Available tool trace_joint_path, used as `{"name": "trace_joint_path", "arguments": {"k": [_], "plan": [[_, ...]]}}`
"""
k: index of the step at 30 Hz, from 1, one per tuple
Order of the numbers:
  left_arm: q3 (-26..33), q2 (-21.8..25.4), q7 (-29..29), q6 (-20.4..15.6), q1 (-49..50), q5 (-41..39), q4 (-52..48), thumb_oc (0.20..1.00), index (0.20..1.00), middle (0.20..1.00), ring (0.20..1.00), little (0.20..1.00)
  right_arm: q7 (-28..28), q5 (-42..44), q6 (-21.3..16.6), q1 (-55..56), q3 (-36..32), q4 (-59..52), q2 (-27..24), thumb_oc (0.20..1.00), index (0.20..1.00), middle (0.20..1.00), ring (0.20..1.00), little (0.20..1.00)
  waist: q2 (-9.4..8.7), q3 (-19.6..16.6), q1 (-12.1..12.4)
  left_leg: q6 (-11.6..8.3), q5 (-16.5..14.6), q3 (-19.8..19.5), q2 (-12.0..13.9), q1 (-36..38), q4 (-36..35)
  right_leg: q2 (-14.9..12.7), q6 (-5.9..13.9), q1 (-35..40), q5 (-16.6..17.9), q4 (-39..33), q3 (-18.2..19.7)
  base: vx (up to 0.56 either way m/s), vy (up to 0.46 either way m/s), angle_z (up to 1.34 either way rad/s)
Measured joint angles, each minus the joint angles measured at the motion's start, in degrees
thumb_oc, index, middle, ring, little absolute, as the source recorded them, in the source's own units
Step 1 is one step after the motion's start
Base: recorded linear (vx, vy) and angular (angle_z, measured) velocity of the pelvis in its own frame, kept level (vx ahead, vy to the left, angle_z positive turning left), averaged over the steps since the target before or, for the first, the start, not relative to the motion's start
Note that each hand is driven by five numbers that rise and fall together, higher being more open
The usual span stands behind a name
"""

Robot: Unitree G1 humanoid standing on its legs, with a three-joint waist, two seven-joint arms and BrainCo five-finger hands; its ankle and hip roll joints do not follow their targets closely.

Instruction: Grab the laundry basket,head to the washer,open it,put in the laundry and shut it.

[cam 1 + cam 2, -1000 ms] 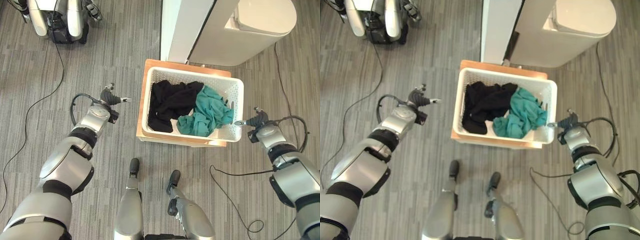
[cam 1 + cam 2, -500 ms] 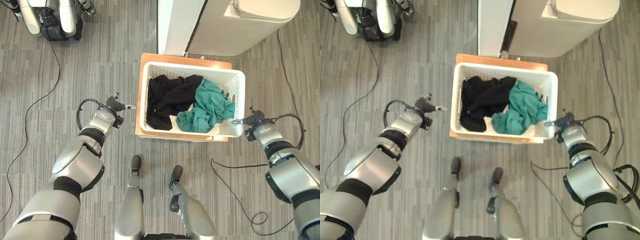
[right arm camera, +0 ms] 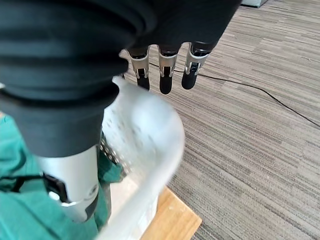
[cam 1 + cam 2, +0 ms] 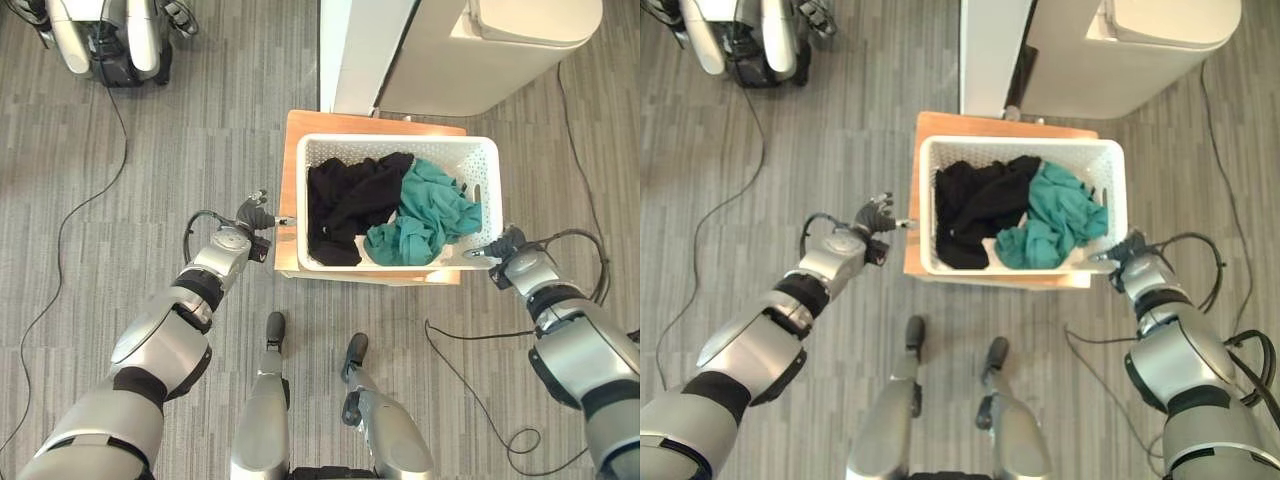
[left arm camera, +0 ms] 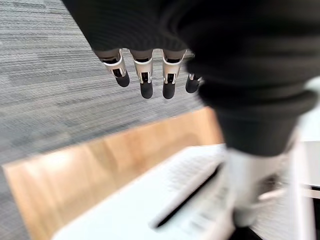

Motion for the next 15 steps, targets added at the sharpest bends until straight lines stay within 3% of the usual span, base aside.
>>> {"name": "trace_joint_path", "arguments": {"k": [7,15], "plan": [[-1.0,3.5,-0.1,-0.3,-0.8,-0.6,-8.4,1.000,1.000,1.000,1.000,1.000,0.0,-0.1,-0.1,2.2,-0.3,-6.2,-3.5,1.000,1.000,1.000,1.000,1.000,2.37,-0.3,-0.1,0.09,0.1,0.1,0.0,0.1,0.0,0.0,-0.02,0.0,0.1,0.0,0.0,0.00,0.000,0.00],[-2.2,6.9,-0.3,-0.2,-1.4,-0.2,-8.2,1.000,1.000,1.000,1.000,1.000,-0.1,-0.1,-0.2,3.6,-1.6,-7.9,-4.9,1.000,1.000,1.000,1.000,1.000,2.96,-0.2,0.0,0.09,0.1,0.1,0.1,0.2,0.1,0.1,-0.03,0.1,0.2,0.0,0.0,0.00,0.000,0.00]]}}
